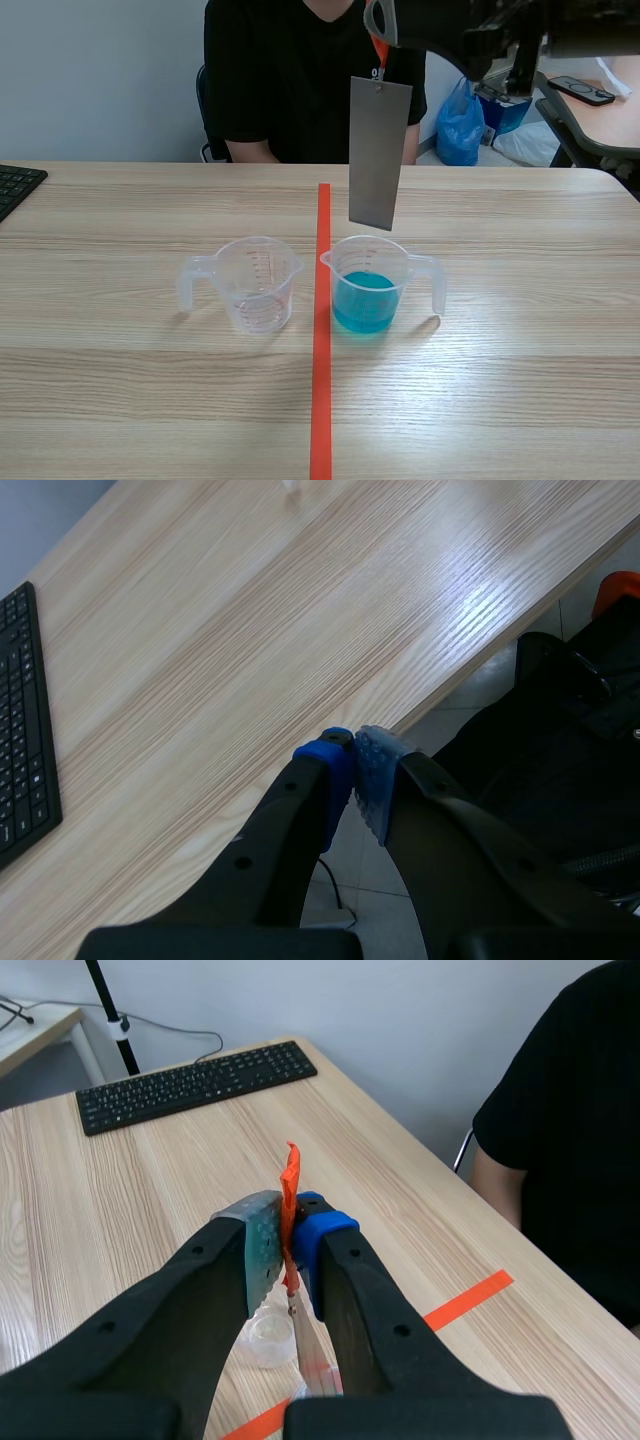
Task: Do the redox reaction experiment.
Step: 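Put the plate into the left beaker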
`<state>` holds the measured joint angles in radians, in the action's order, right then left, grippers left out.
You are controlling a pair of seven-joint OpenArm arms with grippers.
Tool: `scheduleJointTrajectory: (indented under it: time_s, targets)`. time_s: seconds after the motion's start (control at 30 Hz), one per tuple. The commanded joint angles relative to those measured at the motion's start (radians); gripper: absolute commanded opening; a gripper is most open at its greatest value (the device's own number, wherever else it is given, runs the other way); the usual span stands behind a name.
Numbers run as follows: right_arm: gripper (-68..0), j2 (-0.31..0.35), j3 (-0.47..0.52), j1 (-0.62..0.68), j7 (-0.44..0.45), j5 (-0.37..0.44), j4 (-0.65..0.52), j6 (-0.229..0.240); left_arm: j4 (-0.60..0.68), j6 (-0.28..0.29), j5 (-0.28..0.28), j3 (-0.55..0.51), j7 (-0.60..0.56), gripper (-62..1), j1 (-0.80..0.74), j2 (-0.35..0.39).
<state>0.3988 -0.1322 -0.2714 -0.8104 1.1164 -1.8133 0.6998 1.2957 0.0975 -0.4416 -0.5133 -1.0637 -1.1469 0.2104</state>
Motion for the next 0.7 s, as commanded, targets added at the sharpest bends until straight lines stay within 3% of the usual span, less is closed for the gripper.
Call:
scheduleJointTrajectory:
  time_s: [0.0,0.67]
  targets:
    - [-66.0,-0.016,-0.016,-0.028,0.011,0.006,-0.010,0.000,0.002,-0.006,0.010,-0.005,-0.013,-56.9,-0.003,0.004]
    - [-66.0,-0.232,-0.197,-0.047,0.016,-0.211,-0.010,0.000,0.002,-0.005,0.010,-0.005,-0.013,-56.9,-0.002,0.003]
